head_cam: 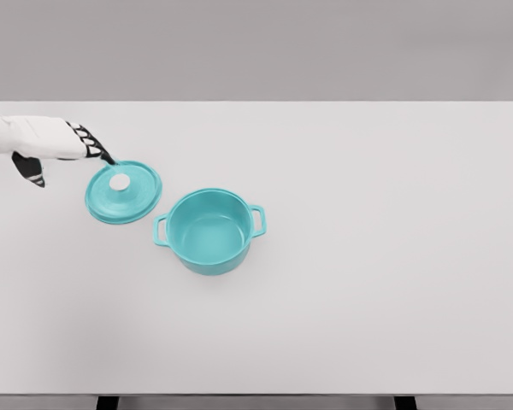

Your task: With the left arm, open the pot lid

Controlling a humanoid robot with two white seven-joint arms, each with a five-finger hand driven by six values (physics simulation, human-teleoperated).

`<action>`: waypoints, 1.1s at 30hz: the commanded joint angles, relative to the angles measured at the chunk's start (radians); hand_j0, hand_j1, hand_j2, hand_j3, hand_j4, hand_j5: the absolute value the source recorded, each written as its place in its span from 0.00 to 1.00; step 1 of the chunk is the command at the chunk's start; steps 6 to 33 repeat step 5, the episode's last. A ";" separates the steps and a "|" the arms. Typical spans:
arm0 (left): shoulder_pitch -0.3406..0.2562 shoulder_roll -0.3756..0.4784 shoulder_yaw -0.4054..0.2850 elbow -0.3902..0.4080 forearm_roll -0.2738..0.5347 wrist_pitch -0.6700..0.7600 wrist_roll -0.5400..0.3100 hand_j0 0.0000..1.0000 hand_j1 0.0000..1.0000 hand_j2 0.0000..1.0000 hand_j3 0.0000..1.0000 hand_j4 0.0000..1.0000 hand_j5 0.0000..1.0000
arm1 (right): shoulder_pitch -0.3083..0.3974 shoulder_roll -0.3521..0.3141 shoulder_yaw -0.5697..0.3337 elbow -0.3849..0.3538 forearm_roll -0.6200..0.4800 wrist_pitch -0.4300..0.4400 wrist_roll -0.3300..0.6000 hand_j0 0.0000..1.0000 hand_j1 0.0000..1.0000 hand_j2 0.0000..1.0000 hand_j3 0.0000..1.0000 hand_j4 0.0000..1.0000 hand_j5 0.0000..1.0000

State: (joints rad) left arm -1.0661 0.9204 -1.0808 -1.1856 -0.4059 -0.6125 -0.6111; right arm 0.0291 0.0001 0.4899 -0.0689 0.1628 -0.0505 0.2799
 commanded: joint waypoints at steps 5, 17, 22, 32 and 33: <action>0.000 -0.008 0.004 0.176 0.065 0.002 0.000 1.00 1.00 1.00 1.00 1.00 1.00 | 0.000 0.000 -0.001 0.000 0.000 0.000 -0.001 1.00 1.00 1.00 1.00 1.00 1.00; 0.000 -0.008 0.004 0.176 0.065 0.002 0.000 1.00 1.00 1.00 1.00 1.00 1.00 | 0.000 0.000 -0.001 0.000 0.000 0.000 -0.001 1.00 1.00 1.00 1.00 1.00 1.00; 0.000 -0.008 0.004 0.176 0.065 0.002 0.000 1.00 1.00 1.00 1.00 1.00 1.00 | 0.000 0.000 -0.001 0.000 0.000 0.000 -0.001 1.00 1.00 1.00 1.00 1.00 1.00; 0.000 -0.008 0.004 0.176 0.065 0.002 0.000 1.00 1.00 1.00 1.00 1.00 1.00 | 0.000 0.000 -0.001 0.000 0.000 0.000 -0.001 1.00 1.00 1.00 1.00 1.00 1.00; 0.000 -0.008 0.004 0.176 0.065 0.002 0.000 1.00 1.00 1.00 1.00 1.00 1.00 | 0.000 0.000 -0.001 0.000 0.000 0.000 -0.001 1.00 1.00 1.00 1.00 1.00 1.00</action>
